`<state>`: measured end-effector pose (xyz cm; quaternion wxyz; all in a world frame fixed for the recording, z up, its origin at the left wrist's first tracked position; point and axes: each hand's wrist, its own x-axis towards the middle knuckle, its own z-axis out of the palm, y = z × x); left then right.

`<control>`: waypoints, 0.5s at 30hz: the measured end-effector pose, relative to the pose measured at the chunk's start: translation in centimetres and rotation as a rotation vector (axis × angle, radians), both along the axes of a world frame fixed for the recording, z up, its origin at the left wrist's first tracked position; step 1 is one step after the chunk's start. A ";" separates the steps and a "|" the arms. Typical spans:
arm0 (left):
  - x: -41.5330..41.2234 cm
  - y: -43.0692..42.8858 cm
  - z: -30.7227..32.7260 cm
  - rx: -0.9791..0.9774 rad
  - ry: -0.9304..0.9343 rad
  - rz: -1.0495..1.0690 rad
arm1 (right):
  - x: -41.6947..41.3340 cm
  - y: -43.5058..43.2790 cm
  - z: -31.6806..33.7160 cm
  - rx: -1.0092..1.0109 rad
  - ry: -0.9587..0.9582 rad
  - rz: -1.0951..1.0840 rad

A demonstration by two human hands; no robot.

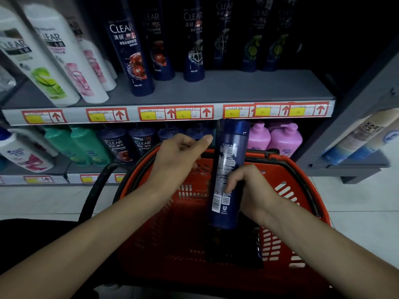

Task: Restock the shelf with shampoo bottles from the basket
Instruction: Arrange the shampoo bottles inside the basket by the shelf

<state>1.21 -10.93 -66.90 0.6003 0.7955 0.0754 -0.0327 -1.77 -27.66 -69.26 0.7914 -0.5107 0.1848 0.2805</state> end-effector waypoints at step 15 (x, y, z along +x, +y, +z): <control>-1.1 -2.2 2.4 0.166 -0.159 -0.185 | 0.8 -0.2 1.6 -0.209 -0.213 -0.047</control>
